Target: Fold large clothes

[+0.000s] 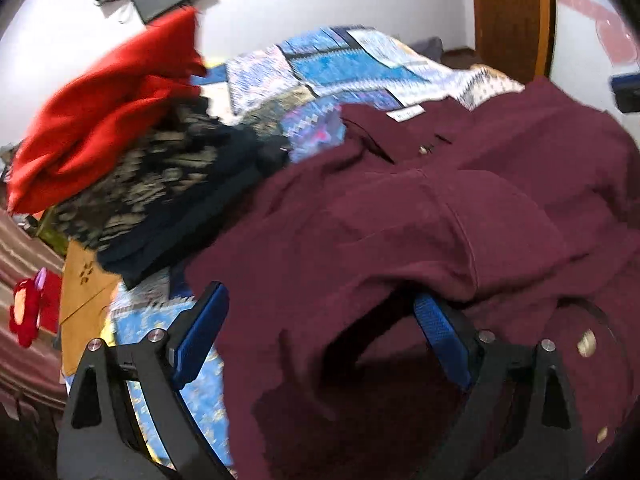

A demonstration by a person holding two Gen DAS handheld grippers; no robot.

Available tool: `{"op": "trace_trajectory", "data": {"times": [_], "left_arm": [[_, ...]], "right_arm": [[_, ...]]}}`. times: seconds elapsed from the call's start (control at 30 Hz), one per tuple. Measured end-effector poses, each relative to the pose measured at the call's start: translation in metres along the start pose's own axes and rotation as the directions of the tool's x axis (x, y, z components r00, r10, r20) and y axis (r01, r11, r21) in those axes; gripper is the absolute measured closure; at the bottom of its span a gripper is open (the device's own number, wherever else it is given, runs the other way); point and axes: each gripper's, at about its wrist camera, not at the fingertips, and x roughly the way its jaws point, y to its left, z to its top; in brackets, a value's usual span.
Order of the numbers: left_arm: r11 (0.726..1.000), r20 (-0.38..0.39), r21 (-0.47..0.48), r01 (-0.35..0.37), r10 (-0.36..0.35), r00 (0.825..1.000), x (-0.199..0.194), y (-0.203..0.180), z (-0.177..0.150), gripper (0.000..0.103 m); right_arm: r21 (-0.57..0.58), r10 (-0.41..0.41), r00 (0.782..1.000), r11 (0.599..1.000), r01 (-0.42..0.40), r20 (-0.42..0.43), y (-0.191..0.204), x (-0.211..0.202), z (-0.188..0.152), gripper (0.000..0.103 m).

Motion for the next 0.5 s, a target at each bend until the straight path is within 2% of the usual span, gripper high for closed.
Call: {"op": "trace_trajectory", "data": {"times": [0.07, 0.13, 0.17, 0.23, 0.3, 0.4, 0.5], "left_arm": [[1.000, -0.002, -0.001, 0.014, -0.014, 1.000, 0.008, -0.004, 0.007, 0.026], [0.997, -0.006, -0.035, 0.072, -0.072, 0.997, 0.010, -0.002, 0.015, 0.072], [0.992, 0.009, -0.079, 0.099, -0.099, 0.995, 0.006, 0.003, 0.018, 0.079], [0.971, 0.067, -0.180, 0.156, -0.146, 0.987, -0.008, 0.021, 0.022, 0.088], [0.948, 0.111, -0.269, 0.169, -0.144, 0.983, -0.022, 0.043, 0.022, 0.089], [0.904, 0.158, -0.399, 0.153, -0.097, 0.983, -0.044, 0.086, 0.010, 0.089], [0.883, 0.136, -0.456, 0.110, -0.053, 0.989, -0.050, 0.114, -0.012, 0.089]], "right_arm": [[0.033, -0.062, 0.998, 0.997, 0.063, -0.010, -0.020, 0.004, -0.011, 0.032], [0.057, -0.122, 0.993, 0.991, 0.122, -0.004, -0.031, 0.009, -0.021, 0.032], [0.074, -0.147, 0.989, 0.986, 0.147, -0.015, -0.037, 0.013, -0.026, 0.032], [0.108, -0.158, 0.987, 0.981, 0.162, -0.041, -0.051, 0.018, -0.035, 0.032], [0.136, -0.147, 0.987, 0.979, 0.155, -0.064, -0.060, 0.026, -0.040, 0.032], [0.172, -0.119, 0.990, 0.976, 0.132, -0.081, -0.066, 0.036, -0.045, 0.032], [0.203, -0.107, 0.992, 0.972, 0.119, -0.070, -0.068, 0.039, -0.046, 0.027]]}}
